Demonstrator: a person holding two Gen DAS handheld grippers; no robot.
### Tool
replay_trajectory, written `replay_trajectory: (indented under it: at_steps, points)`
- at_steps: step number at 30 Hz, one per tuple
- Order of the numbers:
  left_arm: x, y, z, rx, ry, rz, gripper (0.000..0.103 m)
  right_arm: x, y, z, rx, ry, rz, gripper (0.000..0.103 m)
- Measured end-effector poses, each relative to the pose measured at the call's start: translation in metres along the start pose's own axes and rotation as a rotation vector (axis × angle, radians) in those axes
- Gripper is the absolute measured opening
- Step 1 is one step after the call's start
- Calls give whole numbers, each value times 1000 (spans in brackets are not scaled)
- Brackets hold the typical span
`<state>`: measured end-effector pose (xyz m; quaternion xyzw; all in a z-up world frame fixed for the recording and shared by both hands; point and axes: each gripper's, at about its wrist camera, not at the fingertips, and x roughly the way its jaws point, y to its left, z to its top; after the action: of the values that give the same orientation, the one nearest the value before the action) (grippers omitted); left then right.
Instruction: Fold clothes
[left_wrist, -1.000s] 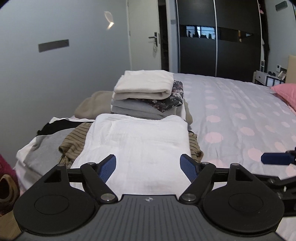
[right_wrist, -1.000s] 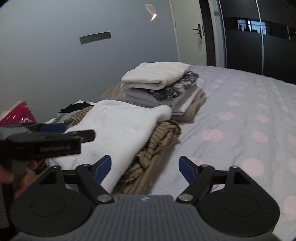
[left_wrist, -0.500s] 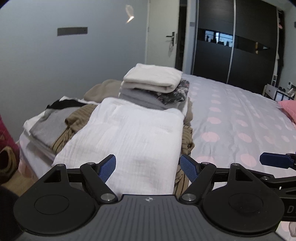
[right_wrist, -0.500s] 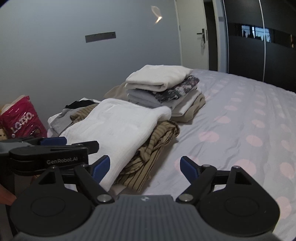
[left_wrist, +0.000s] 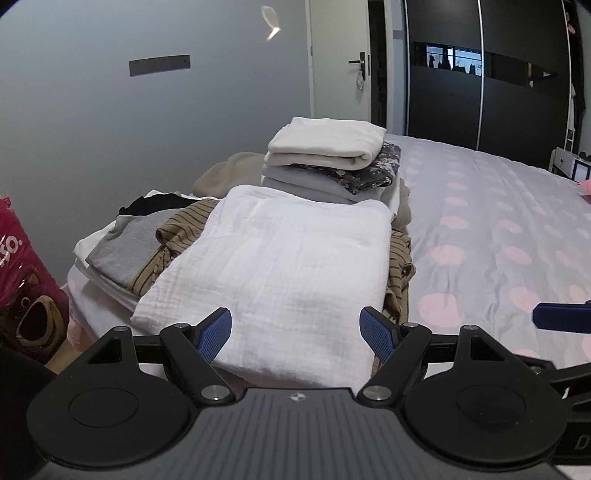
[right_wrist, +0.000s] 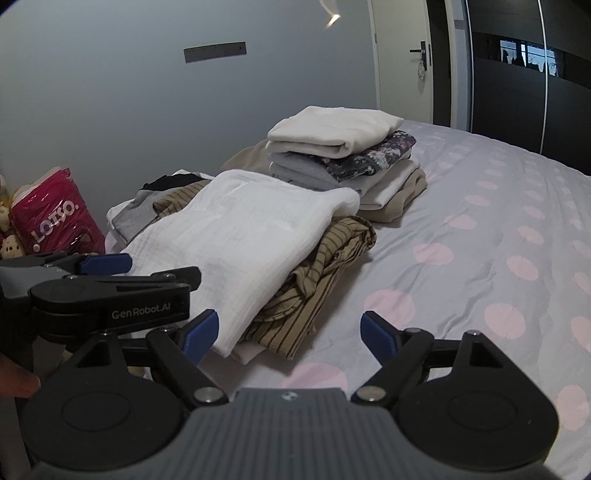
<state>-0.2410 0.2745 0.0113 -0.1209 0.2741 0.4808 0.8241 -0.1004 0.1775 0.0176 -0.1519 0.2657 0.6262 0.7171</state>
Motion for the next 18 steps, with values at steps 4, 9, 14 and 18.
replay_trajectory:
  at_steps: [4,9,14,18]
  points:
    - [-1,-3,-1,6,-11,36,77,2,1,0,-10,10,10,86]
    - [-3,-3,-3,8,-22,55,77,5,2,-1,-12,23,17,86]
    - [2,0,-4,-12,12,56,77,7,5,-4,-30,39,26,86]
    - [5,2,-6,-22,40,65,77,9,9,-6,-43,48,34,86]
